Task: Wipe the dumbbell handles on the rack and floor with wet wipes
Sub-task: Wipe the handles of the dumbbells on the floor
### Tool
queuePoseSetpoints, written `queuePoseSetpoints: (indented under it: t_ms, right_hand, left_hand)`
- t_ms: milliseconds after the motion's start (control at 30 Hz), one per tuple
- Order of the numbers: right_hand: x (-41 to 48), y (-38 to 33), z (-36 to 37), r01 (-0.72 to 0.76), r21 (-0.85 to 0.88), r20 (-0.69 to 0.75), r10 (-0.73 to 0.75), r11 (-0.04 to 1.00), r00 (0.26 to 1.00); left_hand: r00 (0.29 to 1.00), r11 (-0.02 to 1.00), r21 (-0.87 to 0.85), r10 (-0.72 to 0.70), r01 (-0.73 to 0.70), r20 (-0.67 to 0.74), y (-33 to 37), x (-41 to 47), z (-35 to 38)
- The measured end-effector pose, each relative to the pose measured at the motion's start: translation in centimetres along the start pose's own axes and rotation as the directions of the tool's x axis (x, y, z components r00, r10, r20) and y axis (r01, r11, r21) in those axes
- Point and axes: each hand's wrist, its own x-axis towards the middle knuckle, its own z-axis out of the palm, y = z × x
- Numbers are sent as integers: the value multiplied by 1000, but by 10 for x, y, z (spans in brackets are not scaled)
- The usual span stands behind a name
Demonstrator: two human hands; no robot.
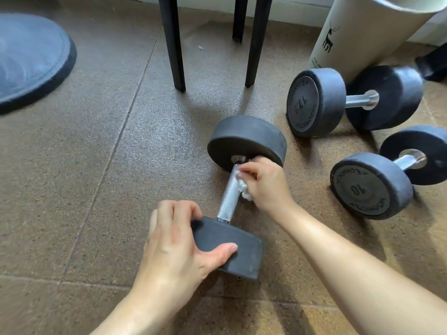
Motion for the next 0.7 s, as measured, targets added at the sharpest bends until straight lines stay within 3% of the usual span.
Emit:
queuePoseSetpoints:
  t_ms: [67, 133, 233, 300, 400, 433, 500, 533, 567, 667, 700]
  right_hand:
    - [-11, -5, 9, 17, 29, 13, -17, 999, 1000]
    - [-31, -15, 10, 117, 67, 153, -126, 991, 980]
    - [-25, -15, -3, 285, 56, 346, -286, 957, 893]
    - [2, -5, -6, 366, -71, 298, -330, 928, 896]
    - [5, -3, -8, 312, -99, 236, -282, 945, 930]
    - [-6, -5, -8, 366, -48, 303, -336, 929, 892]
    - [-26, -8, -14, 506, 51, 487, -464, 861, 740]
    - [-25, -3, -17, 569, 32, 525, -498, 822, 690]
    - [-15, 3, -19, 591, -41, 523, -487, 806, 699]
    - [9, 13, -22, 444, -263, 332, -352, 856, 875]
    - [3, 13, -21, 446, -249, 333, -357, 860, 873]
  left_hand:
    - [1000, 999, 35, -18, 18, -5, 0, -3, 0]
    - [999, 997, 76, 23, -21, -27, -1, -6, -1]
    - [989, 979, 151, 141, -134, -41, -1, -12, 0]
    - [979, 965, 186, 197, -185, -51, -1, -17, 2]
    - [957, 941, 202, 286, -270, -52, 5, -22, 9]
    - [945, 926, 220, 323, -307, -42, 7, -25, 12]
    - [909, 877, 269, 416, -397, -13, 9, -28, 18]
    - [886, 849, 284, 463, -446, 6, 10, -29, 20]
    - [860, 818, 292, 510, -495, 26, 10, -29, 21]
    - [776, 726, 307, 626, -616, 78, 14, -27, 20]
    - [749, 693, 320, 656, -647, 94, 17, -26, 21]
